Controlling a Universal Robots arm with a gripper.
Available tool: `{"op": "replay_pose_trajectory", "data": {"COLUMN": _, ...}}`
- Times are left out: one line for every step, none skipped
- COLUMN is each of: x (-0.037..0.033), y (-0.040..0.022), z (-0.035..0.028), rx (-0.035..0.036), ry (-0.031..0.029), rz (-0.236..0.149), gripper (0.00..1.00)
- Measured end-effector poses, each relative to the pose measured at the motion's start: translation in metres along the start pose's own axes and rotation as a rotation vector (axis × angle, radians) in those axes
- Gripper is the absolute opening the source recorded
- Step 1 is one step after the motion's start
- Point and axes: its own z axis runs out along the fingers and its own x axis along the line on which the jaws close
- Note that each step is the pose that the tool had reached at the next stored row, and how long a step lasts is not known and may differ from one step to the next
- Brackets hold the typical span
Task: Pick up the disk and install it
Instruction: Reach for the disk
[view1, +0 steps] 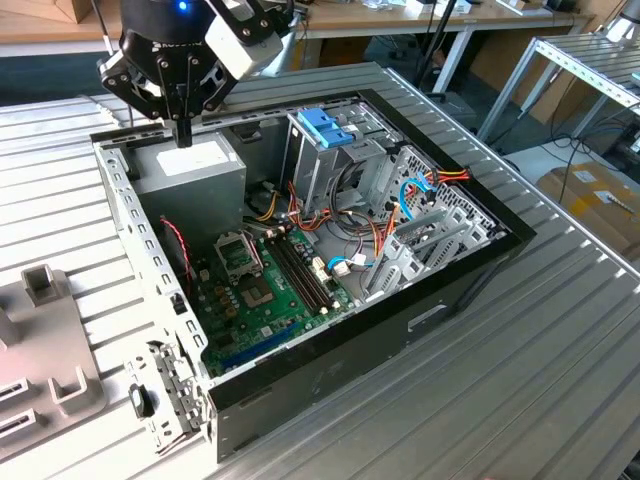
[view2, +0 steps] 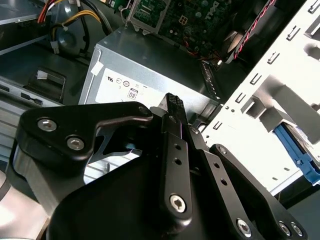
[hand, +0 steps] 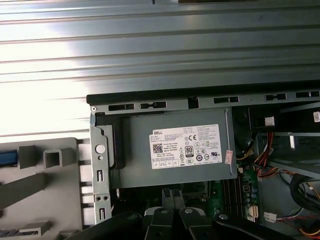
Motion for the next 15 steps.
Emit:
{"op": "replay_pose_trajectory", "data": {"x": 0.0003, "y": 0.0, "z": 0.0, "rx": 0.0, "ry": 0.0001, "rz": 0.0, "gripper": 0.11}}
{"op": "replay_pose_trajectory", "data": {"x": 0.0006, "y": 0.0, "z": 0.0, "rx": -0.0001, "ry": 0.0, "rz": 0.0, "gripper": 0.11}}
{"op": "replay_pose_trajectory", "data": {"x": 0.0009, "y": -0.0001, "z": 0.0, "rx": -0.0001, "ry": 0.0, "rz": 0.0, "gripper": 0.11}}
{"op": "replay_pose_trajectory", "data": {"x": 0.0013, "y": -0.0001, "z": 0.0, "rx": 0.0, "ry": 0.0, "rz": 0.0, "gripper": 0.11}}
{"op": "replay_pose_trajectory", "data": {"x": 0.0016, "y": -0.0001, "z": 0.0, "rx": -0.0001, "ry": 0.0, "rz": 0.0, "gripper": 0.11}}
{"op": "replay_pose_trajectory", "data": {"x": 0.0022, "y": -0.0002, "z": -0.0001, "rx": 0.0, "ry": 0.0, "rz": 0.0, "gripper": 0.11}}
{"op": "replay_pose_trajectory", "data": {"x": 0.0028, "y": -0.0002, "z": -0.0001, "rx": 0.0, "ry": 0.0, "rz": 0.0, "gripper": 0.11}}
{"op": "replay_pose_trajectory", "data": {"x": 0.0032, "y": -0.0002, "z": -0.0001, "rx": 0.0, "ry": 0.0, "rz": 0.0, "gripper": 0.11}}
{"op": "replay_pose_trajectory", "data": {"x": 0.0035, "y": -0.0003, "z": -0.0001, "rx": -0.0001, "ry": 0.0, "rz": 0.0, "gripper": 0.11}}
{"op": "replay_pose_trajectory", "data": {"x": 0.004, "y": -0.0003, "z": -0.0001, "rx": -0.0001, "ry": 0.0, "rz": 0.0, "gripper": 0.11}}
{"op": "replay_pose_trajectory", "data": {"x": 0.0043, "y": -0.0003, "z": -0.0001, "rx": 0.0, "ry": 0.0, "rz": 0.0, "gripper": 0.11}}
{"op": "replay_pose_trajectory", "data": {"x": 0.0046, "y": -0.0004, "z": -0.0001, "rx": 0.0, "ry": 0.0, "rz": 0.0, "gripper": 0.11}}
{"op": "replay_pose_trajectory", "data": {"x": 0.0051, "y": -0.0004, "z": -0.0001, "rx": -0.0001, "ry": 0.0, "rz": 0.0, "gripper": 0.11}}
{"op": "replay_pose_trajectory", "data": {"x": 0.0054, "y": -0.0004, "z": -0.0001, "rx": 0.0, "ry": -0.0001, "rz": 0.0, "gripper": 0.11}}
{"op": "replay_pose_trajectory", "data": {"x": 0.0061, "y": -0.0005, "z": -0.0002, "rx": 0.0, "ry": 0.0, "rz": 0.0, "gripper": 0.11}}
